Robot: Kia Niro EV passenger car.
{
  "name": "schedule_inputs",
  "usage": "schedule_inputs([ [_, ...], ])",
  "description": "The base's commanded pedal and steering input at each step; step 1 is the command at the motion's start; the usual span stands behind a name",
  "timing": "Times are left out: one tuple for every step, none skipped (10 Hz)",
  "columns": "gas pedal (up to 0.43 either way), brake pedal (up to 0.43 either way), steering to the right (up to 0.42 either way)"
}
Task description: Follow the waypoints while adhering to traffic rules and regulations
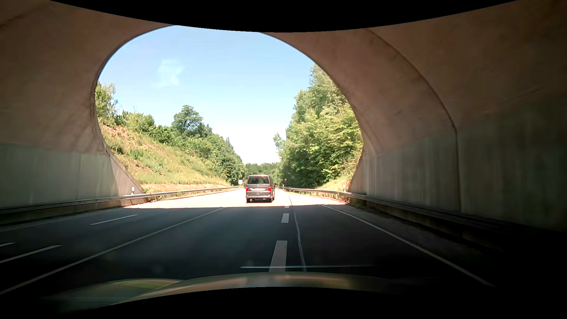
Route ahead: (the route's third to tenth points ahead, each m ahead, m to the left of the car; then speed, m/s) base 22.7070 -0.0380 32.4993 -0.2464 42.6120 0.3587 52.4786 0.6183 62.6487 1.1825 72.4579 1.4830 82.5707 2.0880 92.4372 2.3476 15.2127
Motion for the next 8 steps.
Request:
schedule_inputs([
  [0.248,0.0,-0.009],
  [0.248,0.0,-0.009],
  [0.248,0.0,-0.009],
  [0.248,0.0,-0.009],
  [0.248,0.0,-0.009],
  [0.248,0.0,-0.009],
  [0.248,0.0,-0.009],
  [0.248,0.0,-0.009],
])
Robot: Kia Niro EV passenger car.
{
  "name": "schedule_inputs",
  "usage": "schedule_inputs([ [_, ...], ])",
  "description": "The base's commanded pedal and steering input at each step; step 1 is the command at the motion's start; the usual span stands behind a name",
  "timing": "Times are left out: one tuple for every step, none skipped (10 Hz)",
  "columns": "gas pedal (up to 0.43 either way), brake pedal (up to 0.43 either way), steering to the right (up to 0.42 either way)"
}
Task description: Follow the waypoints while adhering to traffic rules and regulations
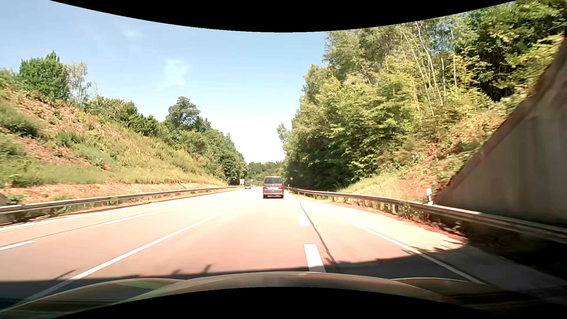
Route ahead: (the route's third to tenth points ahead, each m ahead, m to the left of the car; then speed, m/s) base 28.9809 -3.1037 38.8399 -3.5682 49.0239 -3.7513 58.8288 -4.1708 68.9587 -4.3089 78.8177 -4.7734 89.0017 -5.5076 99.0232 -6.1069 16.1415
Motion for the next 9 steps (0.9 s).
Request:
schedule_inputs([
  [0.26,0.0,-0.009],
  [0.26,0.0,-0.009],
  [0.268,0.0,-0.008],
  [0.268,0.0,-0.008],
  [0.28,0.0,-0.008],
  [0.28,0.0,-0.008],
  [0.28,0.0,-0.008],
  [0.28,0.0,-0.007],
  [0.28,0.0,-0.007],
])
